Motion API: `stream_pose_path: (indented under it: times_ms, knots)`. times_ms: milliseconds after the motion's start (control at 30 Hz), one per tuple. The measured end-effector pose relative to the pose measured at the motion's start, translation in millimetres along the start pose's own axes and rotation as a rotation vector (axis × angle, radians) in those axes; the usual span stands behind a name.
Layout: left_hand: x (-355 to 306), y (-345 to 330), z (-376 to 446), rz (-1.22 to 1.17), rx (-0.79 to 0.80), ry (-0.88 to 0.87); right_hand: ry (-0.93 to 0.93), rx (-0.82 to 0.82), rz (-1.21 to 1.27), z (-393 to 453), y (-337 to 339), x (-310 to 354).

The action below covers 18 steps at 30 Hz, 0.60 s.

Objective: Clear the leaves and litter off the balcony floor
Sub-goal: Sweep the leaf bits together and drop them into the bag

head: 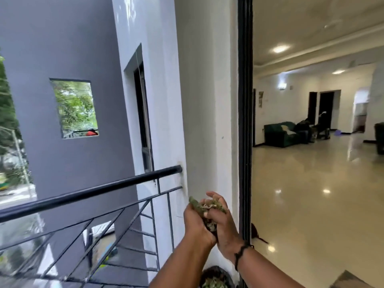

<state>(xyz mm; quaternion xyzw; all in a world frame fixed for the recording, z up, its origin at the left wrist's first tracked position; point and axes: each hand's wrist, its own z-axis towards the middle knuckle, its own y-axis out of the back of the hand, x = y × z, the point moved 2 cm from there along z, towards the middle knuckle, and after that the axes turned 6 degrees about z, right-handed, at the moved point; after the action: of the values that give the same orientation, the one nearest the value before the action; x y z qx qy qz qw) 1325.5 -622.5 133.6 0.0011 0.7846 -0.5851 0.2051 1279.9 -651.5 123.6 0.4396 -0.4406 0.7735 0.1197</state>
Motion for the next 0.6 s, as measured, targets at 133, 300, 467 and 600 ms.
stream_pose_path:
  times_ms: [133, 300, 467, 600]
  knots:
    - [-26.4, -4.8, 53.6, -0.026, -0.022, -0.038, -0.012, -0.030, 0.073, 60.1, 2.6, -18.7]
    - [-45.9, 8.0, 130.9, -0.027, -0.107, -0.071, -0.082, -0.165, 0.194, 124.1, 24.8, -44.6]
    - [-54.9, 22.5, 205.7, -0.057, -0.113, 0.018, -0.057, -0.215, 0.121, 181.8, 48.1, -68.7]
    - [-66.2, 32.0, 267.7, -0.062, -0.062, 0.145, -0.010, -0.299, 0.028, 238.8, 71.0, -96.6]
